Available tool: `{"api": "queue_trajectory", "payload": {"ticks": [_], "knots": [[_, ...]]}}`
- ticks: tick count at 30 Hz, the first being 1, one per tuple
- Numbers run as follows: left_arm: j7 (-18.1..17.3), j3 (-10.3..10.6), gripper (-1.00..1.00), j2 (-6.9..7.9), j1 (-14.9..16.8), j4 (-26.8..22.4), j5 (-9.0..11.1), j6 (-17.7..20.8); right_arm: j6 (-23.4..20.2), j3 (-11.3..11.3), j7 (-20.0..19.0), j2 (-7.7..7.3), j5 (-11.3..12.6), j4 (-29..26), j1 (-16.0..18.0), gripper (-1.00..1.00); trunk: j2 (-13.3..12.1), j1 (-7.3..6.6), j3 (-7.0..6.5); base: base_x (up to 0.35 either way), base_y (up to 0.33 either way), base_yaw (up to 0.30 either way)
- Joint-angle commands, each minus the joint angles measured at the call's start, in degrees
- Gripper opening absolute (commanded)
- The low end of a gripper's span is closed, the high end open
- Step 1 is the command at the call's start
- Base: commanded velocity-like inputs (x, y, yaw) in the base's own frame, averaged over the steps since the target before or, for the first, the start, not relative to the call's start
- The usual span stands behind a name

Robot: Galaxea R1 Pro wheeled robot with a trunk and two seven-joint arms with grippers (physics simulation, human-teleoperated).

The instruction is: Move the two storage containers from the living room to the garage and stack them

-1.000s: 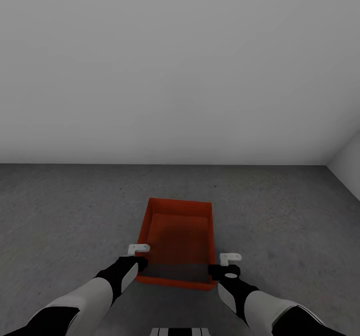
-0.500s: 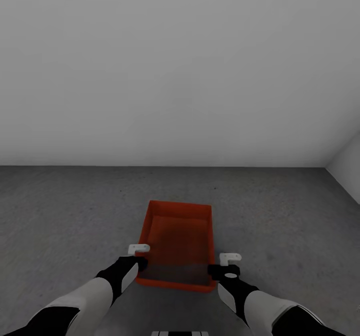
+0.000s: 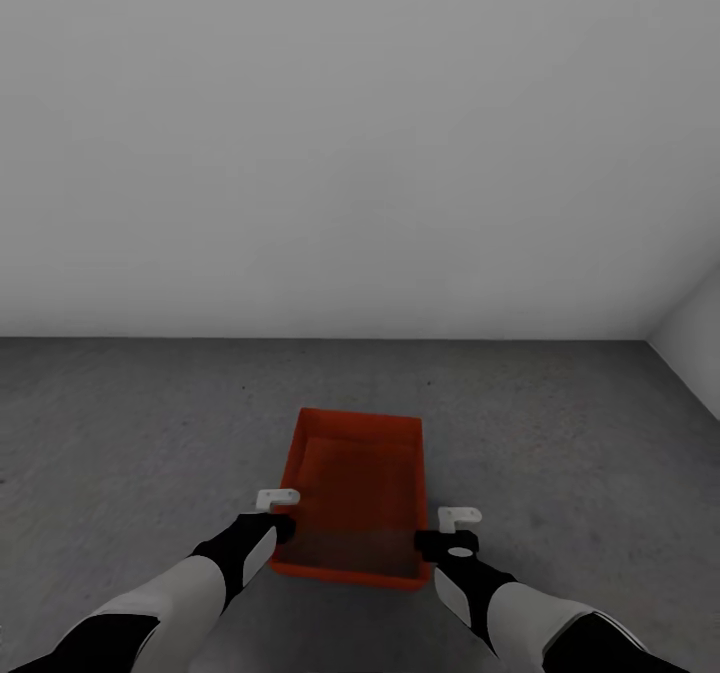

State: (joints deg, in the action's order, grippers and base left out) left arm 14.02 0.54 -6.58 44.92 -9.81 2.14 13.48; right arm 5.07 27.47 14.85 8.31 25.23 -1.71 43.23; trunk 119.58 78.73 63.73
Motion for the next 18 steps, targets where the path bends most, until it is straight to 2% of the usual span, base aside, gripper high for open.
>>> {"api": "queue_trajectory", "payload": {"ticks": [1,14,18], "knots": [[0.2,0.1,1.0,-0.01,0.0,-0.1,0.2,0.3,0.2,0.5,0.2,0.03,0.6,0.0,0.0,1.0,-0.4,-0.23,-0.15,0.0,0.0,0.0],[0.2,0.1,1.0,-0.01,0.0,-0.1,0.2,0.3,0.5,0.4,0.4,0.13,0.7,0.0,0.1,1.0,-5.6,-3.09,-2.96,0.0,0.0,0.0],[0.2,0.1,1.0,-0.01,0.0,-0.1,0.2,0.3,0.5,0.4,0.4,0.13,0.7,0.0,0.0,1.0,-5.6,-3.09,-3.31,0.0,0.0,0.0]]}}
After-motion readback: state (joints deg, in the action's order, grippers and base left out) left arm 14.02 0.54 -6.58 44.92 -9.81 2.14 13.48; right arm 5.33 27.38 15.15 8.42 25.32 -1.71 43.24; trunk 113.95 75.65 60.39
